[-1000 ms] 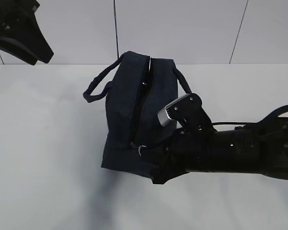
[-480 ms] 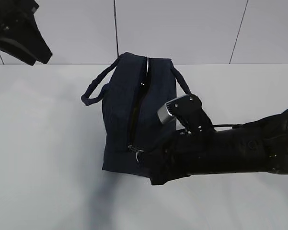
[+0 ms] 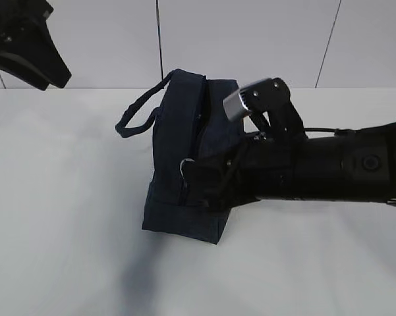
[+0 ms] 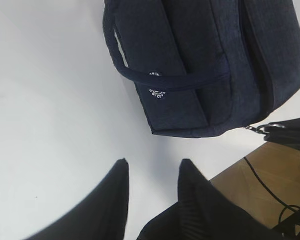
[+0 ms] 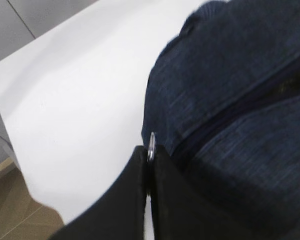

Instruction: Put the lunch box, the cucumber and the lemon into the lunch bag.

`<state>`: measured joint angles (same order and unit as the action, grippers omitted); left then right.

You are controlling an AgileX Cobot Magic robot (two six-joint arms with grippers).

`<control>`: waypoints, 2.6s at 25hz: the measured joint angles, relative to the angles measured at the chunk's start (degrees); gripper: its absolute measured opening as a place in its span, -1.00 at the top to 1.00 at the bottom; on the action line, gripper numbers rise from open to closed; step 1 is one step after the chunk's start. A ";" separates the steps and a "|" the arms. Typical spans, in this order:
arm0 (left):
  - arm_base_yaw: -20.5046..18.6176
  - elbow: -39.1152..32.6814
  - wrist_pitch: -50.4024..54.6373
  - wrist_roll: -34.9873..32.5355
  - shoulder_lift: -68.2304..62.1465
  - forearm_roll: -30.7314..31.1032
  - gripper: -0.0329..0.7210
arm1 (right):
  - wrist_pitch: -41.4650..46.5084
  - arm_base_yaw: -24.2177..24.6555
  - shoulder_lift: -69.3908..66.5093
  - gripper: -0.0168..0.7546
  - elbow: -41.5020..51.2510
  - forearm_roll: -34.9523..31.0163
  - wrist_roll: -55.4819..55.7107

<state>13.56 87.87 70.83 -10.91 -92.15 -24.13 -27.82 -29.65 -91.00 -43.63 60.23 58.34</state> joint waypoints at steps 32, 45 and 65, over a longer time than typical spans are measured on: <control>10.36 -17.59 -20.84 -19.08 -3.38 -6.60 0.25 | 10.23 -0.08 0.10 0.96 -11.80 2.94 0.74; 11.84 -17.68 -25.97 -24.07 -6.29 -12.01 -0.01 | 11.07 -0.08 0.10 0.96 -11.80 -5.02 2.33; 11.98 -17.68 -28.36 -30.22 -9.46 -14.65 0.91 | 14.80 -0.08 0.10 0.96 -13.71 -10.17 3.39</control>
<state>25.54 70.19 42.47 -41.14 -101.61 -38.79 -13.02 -29.73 -90.90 -57.34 50.06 61.73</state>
